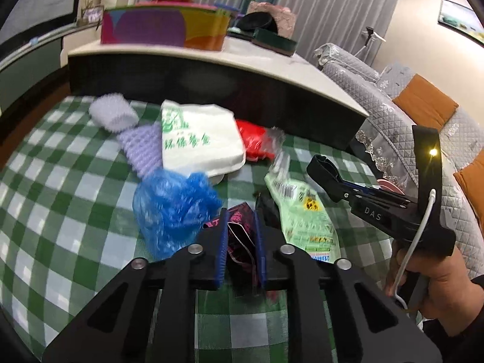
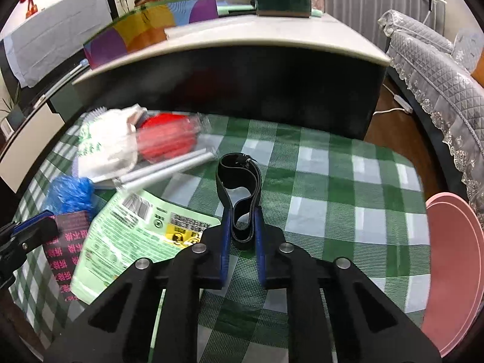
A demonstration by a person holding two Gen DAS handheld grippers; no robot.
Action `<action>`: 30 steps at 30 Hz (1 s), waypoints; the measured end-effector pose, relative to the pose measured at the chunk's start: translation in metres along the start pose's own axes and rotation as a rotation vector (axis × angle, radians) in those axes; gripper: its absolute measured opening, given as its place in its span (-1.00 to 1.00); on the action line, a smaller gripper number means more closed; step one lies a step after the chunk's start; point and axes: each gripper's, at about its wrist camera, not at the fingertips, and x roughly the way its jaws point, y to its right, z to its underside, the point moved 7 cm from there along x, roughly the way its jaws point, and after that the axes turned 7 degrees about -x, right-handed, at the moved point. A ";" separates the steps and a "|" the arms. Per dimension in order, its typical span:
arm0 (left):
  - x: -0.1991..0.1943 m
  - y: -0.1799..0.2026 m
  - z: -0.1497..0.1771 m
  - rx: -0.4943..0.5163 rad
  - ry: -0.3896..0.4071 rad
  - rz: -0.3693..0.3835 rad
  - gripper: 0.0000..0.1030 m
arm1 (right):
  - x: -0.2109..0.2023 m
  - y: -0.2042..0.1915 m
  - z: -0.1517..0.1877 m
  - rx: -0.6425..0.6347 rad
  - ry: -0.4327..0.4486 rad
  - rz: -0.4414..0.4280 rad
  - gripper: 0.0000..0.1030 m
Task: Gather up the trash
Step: 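Grasp the black rubber band with the right tool while the left tool grasps the dark pink packet, then carry the rubber band and pink packet over the pink bin with both tools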
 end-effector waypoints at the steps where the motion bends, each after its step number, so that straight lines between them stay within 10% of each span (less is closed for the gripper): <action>1: -0.002 0.002 -0.001 0.008 0.008 0.004 -0.77 | -0.006 0.001 -0.002 0.000 0.012 0.000 -0.73; 30: -0.044 0.060 -0.010 0.209 0.170 -0.014 -0.88 | -0.137 0.029 0.010 0.002 0.213 0.048 -0.73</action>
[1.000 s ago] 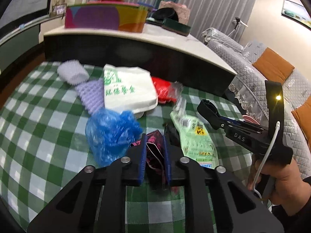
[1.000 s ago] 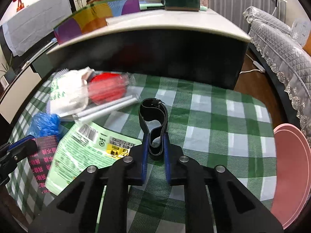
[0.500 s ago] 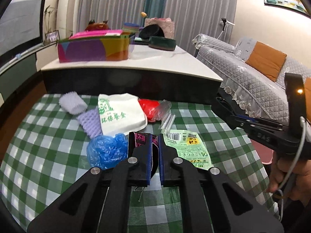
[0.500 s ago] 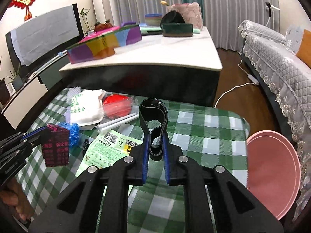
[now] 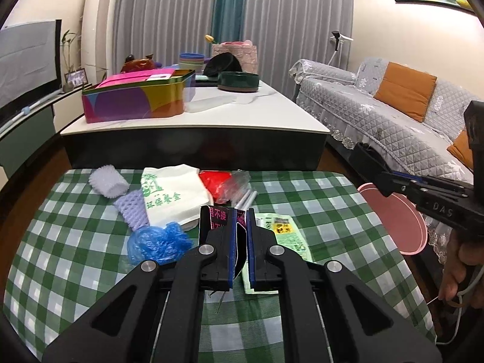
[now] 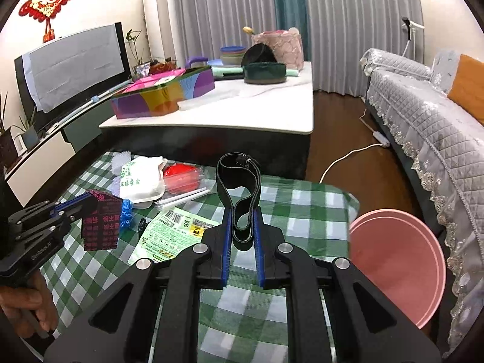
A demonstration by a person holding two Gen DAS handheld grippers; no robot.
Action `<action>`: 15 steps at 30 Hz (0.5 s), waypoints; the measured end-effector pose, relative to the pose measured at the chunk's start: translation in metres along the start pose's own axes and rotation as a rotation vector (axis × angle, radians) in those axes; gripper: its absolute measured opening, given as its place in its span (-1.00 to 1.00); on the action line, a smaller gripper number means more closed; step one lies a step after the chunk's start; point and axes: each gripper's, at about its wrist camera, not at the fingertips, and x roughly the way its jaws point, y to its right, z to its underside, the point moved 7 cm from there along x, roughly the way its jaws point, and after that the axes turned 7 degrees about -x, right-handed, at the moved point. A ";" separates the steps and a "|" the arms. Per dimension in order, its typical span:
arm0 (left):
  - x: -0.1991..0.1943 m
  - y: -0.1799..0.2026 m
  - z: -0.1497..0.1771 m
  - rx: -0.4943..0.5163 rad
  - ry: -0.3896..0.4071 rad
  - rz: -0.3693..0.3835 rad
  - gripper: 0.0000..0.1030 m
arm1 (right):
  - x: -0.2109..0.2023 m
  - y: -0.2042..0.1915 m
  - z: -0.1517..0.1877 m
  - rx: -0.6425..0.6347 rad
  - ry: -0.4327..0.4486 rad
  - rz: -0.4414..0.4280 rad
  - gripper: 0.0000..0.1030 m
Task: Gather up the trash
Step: 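Carry the rubber band and pink packet over the pink bin with both tools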
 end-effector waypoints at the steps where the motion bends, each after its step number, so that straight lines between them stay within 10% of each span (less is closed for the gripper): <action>1: 0.000 0.002 0.000 0.000 0.001 0.003 -0.88 | -0.004 0.004 0.001 0.005 0.005 0.005 -0.73; 15: 0.001 0.045 -0.003 0.028 0.010 0.051 -0.88 | -0.048 0.045 0.006 0.053 0.060 0.068 -0.73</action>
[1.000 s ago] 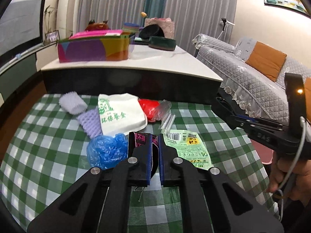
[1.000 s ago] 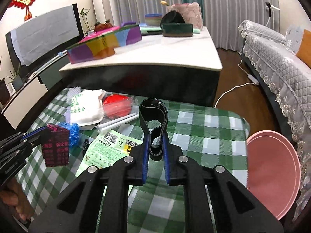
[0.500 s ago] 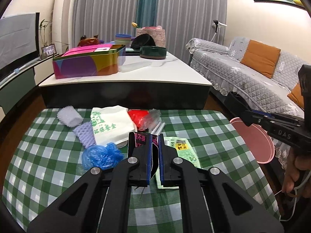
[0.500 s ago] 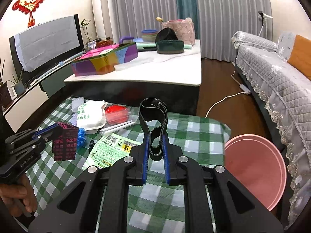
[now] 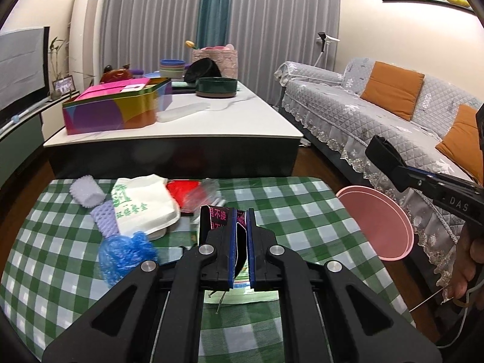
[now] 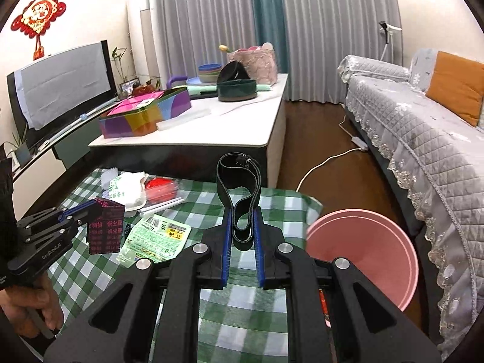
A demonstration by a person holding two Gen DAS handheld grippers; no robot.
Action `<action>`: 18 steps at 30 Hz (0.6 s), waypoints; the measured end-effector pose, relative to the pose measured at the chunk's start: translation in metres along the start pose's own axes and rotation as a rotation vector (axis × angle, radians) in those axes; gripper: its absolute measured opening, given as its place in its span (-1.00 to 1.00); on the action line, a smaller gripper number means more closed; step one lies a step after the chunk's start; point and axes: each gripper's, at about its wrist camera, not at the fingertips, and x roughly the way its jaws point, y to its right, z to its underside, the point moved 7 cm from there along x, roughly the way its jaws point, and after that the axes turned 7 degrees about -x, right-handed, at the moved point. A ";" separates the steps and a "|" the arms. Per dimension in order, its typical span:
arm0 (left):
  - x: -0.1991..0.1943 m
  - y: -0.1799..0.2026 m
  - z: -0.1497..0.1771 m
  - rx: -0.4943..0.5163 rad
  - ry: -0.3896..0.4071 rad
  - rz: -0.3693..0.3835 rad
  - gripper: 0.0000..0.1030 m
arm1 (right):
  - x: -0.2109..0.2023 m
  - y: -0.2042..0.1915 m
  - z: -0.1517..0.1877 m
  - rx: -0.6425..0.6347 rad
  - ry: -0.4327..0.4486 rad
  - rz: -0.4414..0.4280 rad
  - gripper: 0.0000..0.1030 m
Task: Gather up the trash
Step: 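Carry the rubber band and pink packet over the pink bin with both tools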
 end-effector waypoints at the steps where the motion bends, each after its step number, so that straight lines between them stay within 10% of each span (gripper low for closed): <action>1: 0.000 0.003 0.000 0.004 0.001 0.005 -0.88 | -0.003 0.003 0.000 0.002 0.004 0.006 -0.73; 18: -0.001 0.043 -0.001 0.020 -0.021 0.079 -0.88 | -0.038 0.060 0.001 0.076 0.041 0.098 -0.73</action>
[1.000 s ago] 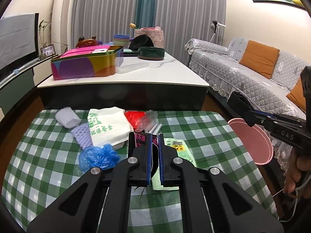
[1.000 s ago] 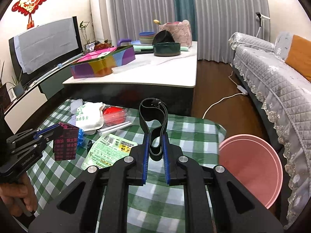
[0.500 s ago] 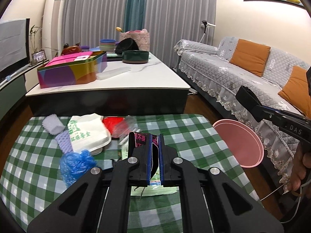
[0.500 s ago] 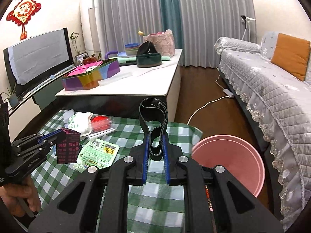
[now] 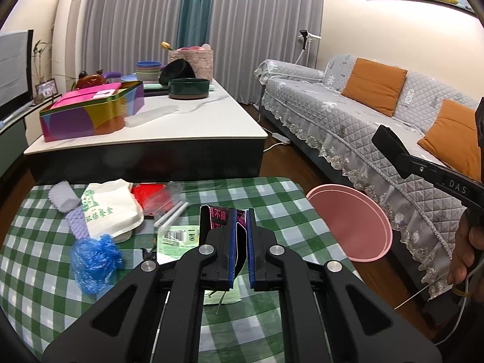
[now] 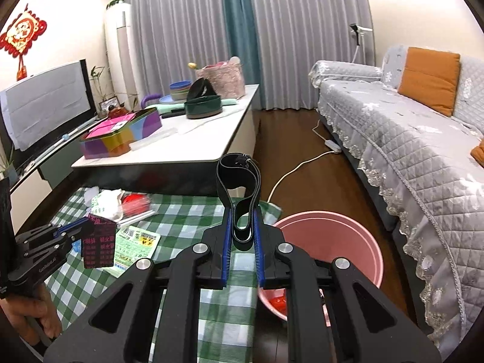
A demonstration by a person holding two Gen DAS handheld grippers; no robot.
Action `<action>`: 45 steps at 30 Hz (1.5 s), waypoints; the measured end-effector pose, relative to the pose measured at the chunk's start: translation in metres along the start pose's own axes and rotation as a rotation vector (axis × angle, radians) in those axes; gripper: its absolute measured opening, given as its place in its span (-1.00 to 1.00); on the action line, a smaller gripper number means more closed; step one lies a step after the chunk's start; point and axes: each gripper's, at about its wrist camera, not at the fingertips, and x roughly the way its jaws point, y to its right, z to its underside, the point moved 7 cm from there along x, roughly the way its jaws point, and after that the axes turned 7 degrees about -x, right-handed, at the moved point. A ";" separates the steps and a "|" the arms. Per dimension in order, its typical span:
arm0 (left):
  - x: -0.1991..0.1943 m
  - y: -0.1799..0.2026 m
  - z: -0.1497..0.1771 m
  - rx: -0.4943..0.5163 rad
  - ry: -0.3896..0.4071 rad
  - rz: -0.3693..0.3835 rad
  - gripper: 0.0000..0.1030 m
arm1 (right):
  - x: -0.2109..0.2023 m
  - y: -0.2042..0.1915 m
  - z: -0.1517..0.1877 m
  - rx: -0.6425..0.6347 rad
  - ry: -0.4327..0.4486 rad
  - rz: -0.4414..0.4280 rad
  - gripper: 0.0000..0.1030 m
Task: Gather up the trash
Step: 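Carry the rubber band and pink packet over the pink bin with both tools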
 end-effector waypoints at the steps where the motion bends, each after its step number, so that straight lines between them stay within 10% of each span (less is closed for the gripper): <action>1: 0.000 0.002 -0.001 0.002 0.000 0.003 -0.88 | -0.002 0.004 -0.002 0.002 0.004 0.011 -0.73; 45: 0.065 0.093 -0.035 0.090 -0.016 0.121 -0.88 | 0.012 0.085 -0.014 0.056 0.000 0.200 -0.73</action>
